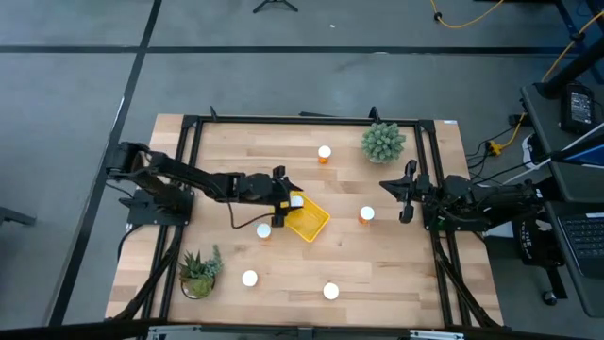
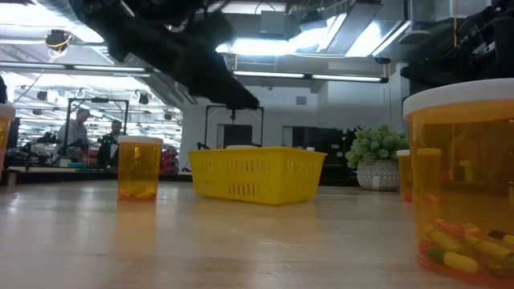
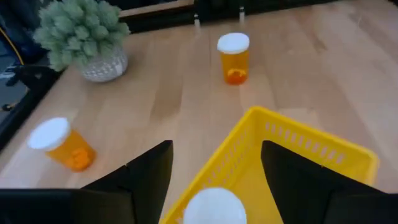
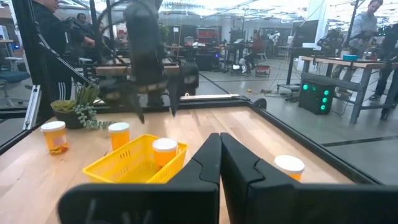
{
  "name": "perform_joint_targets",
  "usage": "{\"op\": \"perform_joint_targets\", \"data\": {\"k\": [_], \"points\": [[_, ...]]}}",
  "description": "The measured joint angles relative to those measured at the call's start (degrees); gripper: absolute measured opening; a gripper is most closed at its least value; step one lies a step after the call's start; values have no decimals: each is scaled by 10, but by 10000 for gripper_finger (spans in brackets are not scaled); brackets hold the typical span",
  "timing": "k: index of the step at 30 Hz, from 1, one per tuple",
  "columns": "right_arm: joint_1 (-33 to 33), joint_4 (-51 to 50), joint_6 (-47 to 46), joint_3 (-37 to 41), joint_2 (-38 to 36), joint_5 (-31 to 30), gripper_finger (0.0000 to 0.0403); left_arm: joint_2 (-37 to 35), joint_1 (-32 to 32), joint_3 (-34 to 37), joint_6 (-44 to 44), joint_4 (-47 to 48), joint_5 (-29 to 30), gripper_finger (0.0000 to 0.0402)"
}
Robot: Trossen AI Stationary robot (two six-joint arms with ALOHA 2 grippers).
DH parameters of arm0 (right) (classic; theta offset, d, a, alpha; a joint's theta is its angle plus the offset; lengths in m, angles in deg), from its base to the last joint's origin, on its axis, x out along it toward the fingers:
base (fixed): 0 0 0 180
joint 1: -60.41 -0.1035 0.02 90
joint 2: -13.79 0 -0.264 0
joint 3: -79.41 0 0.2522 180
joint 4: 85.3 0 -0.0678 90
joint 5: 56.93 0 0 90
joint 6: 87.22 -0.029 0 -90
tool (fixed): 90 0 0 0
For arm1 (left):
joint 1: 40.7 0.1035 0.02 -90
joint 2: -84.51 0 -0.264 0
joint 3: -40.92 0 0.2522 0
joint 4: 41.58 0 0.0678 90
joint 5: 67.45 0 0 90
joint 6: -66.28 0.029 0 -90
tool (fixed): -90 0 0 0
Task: Pick and place pill bottles into a basket
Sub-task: Put the orange pill bottle into the yellow bin
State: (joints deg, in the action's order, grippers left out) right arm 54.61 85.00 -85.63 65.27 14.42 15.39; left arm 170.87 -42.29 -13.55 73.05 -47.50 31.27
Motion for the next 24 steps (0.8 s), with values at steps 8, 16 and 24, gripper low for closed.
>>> {"op": "perform_joint_targets", "data": {"k": [8,16,24], "points": [[0,-4,10,0,6,30,7,-118,-12,0,0,114,2,197],[-4,-62,-28,-40,56,43,5,-191,-21,32,1,132,6,103],[-41,-85,-82,-83,155,43,3,-243,-18,95,0,86,-10,10]]}}
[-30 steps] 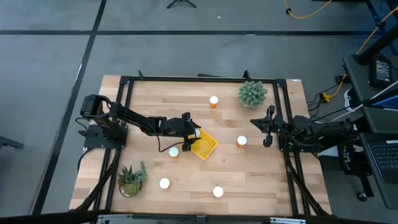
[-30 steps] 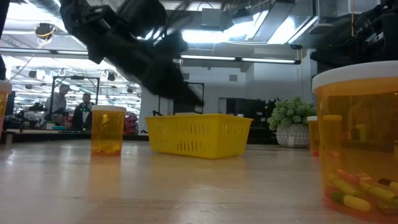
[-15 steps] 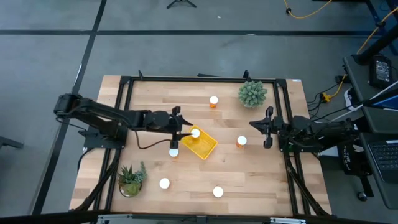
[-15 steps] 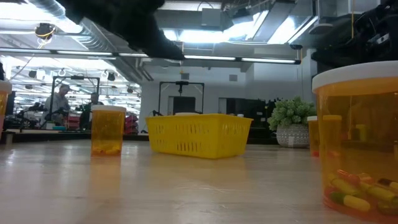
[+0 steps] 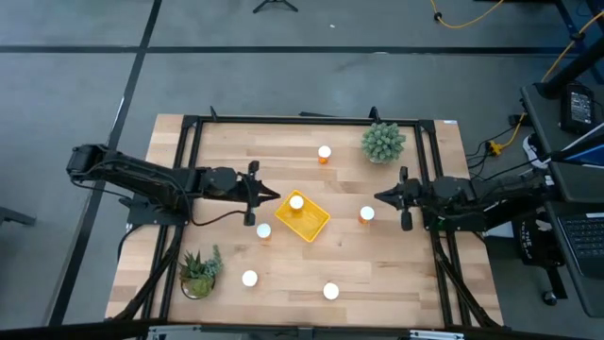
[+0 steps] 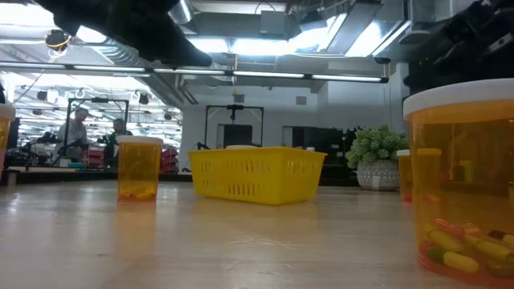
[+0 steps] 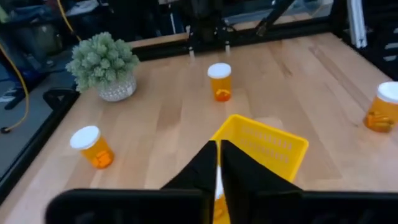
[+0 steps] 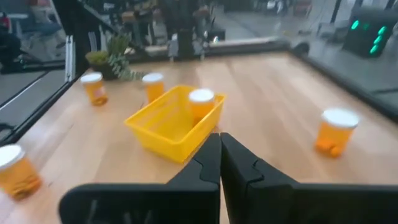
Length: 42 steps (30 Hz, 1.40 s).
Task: Pick and place pill bottles into a basket
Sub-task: Put the orange pill bottle into the yellow bin
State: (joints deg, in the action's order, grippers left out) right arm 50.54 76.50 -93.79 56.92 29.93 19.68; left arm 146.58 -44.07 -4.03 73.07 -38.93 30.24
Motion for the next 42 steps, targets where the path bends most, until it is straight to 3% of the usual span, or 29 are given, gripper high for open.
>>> {"op": "perform_joint_targets", "data": {"k": [5,11,25,33,39,42], "points": [[-30,-4,-22,-31,66,-7,2,-26,8,28,-2,-15,-3,3],[-65,-46,-40,-86,142,-64,2,-47,9,46,-10,-11,-3,4],[-105,-53,-82,-98,249,-65,26,-51,9,55,-15,-8,1,8],[-106,-62,-97,-99,244,-60,103,-51,9,55,-6,-6,19,4],[-106,-222,-148,-145,235,-60,184,-51,9,55,-16,-6,28,6],[-106,-248,-178,-152,235,-60,222,-51,9,55,-17,-7,28,7]]}}
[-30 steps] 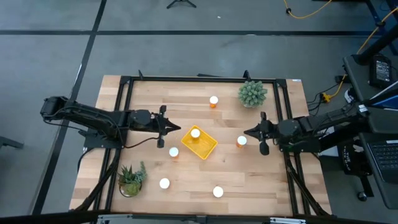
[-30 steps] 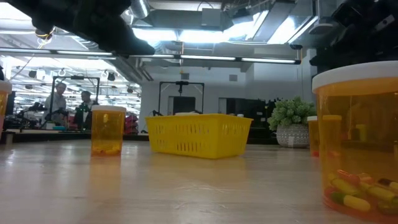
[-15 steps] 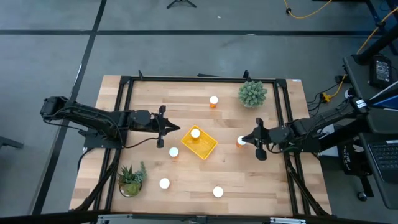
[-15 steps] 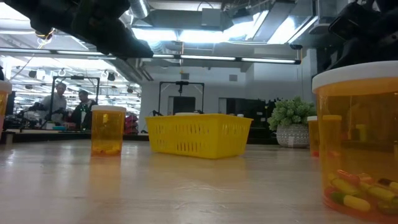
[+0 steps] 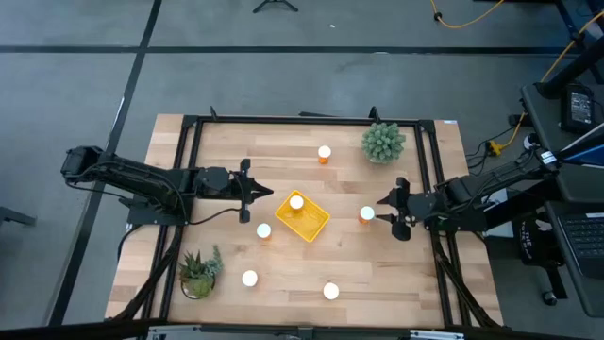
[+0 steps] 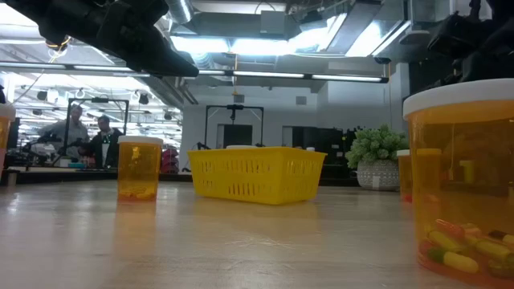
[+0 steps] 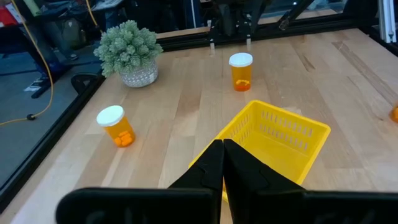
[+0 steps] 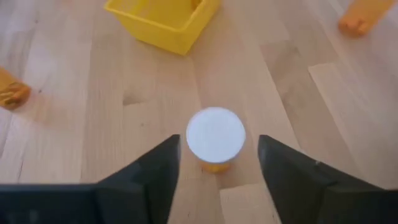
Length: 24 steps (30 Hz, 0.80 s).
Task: Pick and place pill bottles into a basket
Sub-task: Put the orange pill bottle into the yellow bin
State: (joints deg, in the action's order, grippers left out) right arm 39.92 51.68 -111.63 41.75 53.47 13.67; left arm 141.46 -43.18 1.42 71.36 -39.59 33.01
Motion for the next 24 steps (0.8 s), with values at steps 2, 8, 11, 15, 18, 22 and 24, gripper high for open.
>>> {"op": "perform_joint_targets", "data": {"k": [2,8,11,15,18,22,24], "points": [[0,-4,-8,0,0,0,247,0,0,0,-4,0,0,5],[0,-17,-12,17,1,1,303,0,0,0,-22,0,0,3],[0,-22,-27,18,1,0,317,0,0,0,-24,0,1,7],[0,-26,-43,18,1,0,320,0,0,0,-24,0,1,4],[0,-25,-56,18,8,-1,317,0,0,0,-24,0,1,2],[0,-20,-71,18,36,-1,316,0,0,0,-24,0,1,6],[0,-6,-70,18,53,-1,316,0,0,0,-24,0,1,7]]}}
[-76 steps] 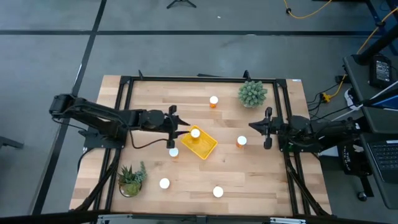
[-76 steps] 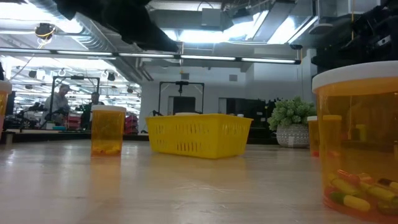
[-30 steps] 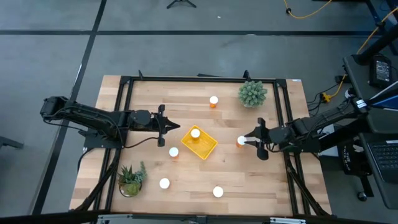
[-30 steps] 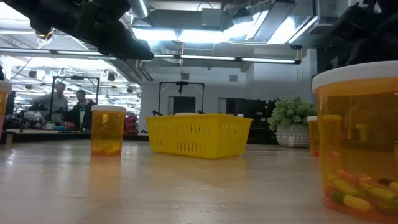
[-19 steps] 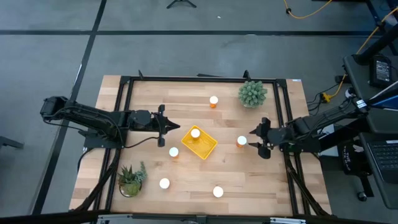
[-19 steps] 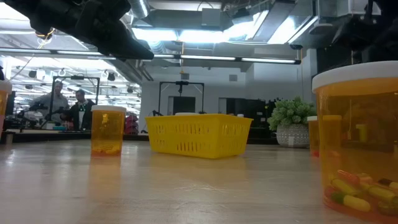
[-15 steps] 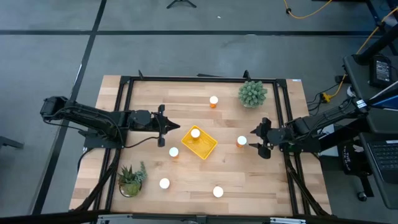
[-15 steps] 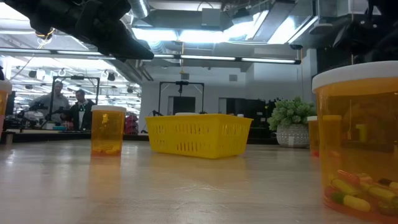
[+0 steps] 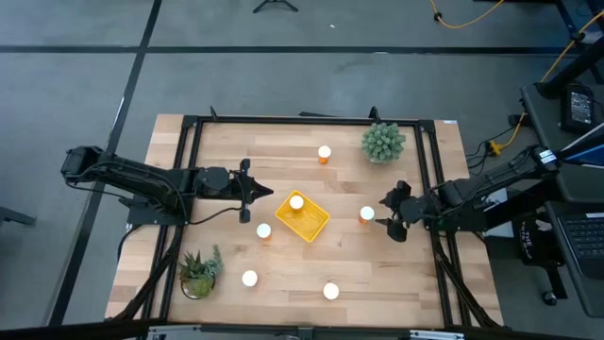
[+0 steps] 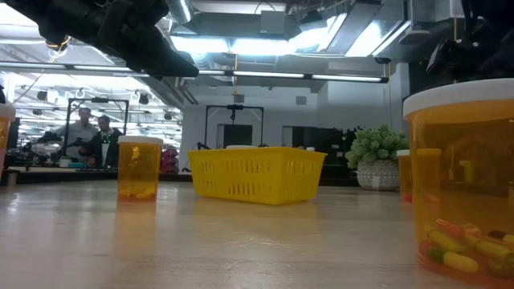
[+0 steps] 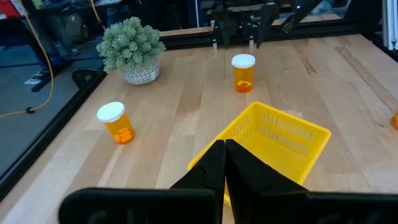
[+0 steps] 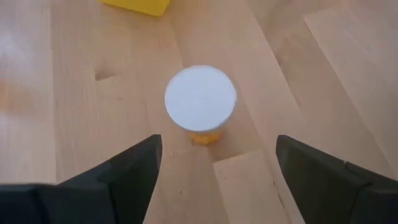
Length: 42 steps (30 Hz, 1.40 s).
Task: Pick and place pill bottles into a basket
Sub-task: Put the orange pill bottle into the yellow bin
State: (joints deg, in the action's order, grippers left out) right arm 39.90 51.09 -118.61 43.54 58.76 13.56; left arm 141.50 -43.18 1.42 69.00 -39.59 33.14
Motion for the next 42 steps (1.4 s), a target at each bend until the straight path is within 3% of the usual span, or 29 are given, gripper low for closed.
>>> {"op": "perform_joint_targets", "data": {"k": [14,20,42], "points": [[-1,58,3,0,102,-21,316,0,0,0,0,0,0,4],[-20,69,-6,0,110,-54,316,0,0,0,6,0,0,5],[-30,164,-27,1,199,-76,316,0,0,0,11,1,0,3]]}}
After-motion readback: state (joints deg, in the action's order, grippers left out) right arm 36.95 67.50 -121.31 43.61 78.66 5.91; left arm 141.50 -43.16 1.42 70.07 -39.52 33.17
